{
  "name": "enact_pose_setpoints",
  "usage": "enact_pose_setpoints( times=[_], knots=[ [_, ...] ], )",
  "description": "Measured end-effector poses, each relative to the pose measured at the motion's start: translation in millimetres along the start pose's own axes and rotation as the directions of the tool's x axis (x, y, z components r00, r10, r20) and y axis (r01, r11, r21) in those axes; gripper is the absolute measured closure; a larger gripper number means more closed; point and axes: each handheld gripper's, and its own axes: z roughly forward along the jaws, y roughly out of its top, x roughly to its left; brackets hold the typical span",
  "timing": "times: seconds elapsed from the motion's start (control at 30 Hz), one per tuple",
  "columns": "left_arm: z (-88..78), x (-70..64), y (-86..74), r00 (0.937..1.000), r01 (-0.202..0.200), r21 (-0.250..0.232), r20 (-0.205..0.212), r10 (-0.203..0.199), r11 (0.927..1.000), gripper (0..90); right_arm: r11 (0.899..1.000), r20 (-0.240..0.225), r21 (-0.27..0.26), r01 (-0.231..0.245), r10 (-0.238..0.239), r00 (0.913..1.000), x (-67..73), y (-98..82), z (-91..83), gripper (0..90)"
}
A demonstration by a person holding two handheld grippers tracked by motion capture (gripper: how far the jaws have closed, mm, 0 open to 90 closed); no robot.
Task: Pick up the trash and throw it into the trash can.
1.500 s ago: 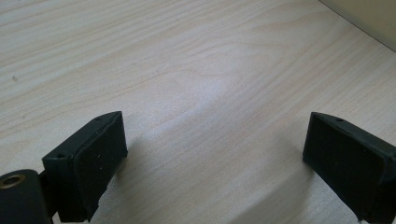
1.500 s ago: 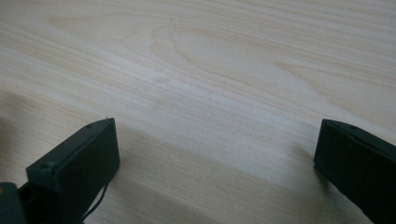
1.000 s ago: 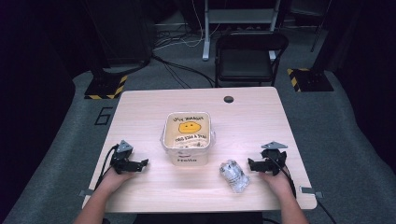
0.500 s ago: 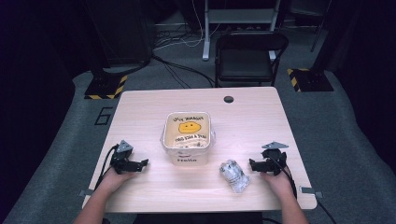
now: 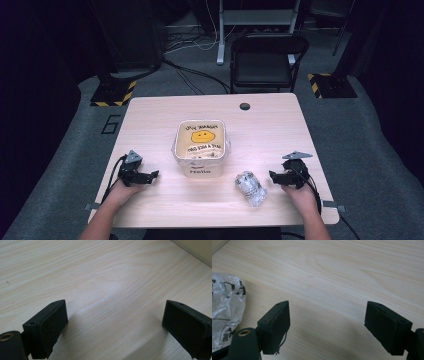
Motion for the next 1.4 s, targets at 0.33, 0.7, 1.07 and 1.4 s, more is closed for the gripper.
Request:
enact_pose_setpoints(
  times=[0.33, 0.7, 1.07, 1.4],
  knots=[
    [0.0, -0.1, 0.0, 1.0, 0.001, -0.001, -0.001, -0.001, 1.0, 6.0, 0.998, -0.033, -0.038, 0.044, -0.045, 0.9984, 14.8, 7.5, -13.2, 23.1],
    [0.0, 0.0, 0.0, 1.0, 0.0, 0.0, 0.0, 0.0, 1.0, 6.0, 0.992, -0.079, -0.077, 0.103, -0.109, 0.9909, 28.9, 18.9, -35.3, 23.2],
    [0.1, 0.0, 0.0, 1.0, 0.0, -0.001, 0.0, 0.0, 1.0, 6.0, 0.988, -0.133, -0.098, 0.118, -0.131, 0.9824, 39.7, 25.4, -48.4, 22.9],
    [0.0, 0.0, 0.0, 1.0, 0.0, 0.0, 0.0, 0.0, 1.0, 6.0, 0.985, -0.188, -0.107, 0.139, -0.157, 0.9695, 56.6, 27.9, -49.9, 22.2]
  ],
)
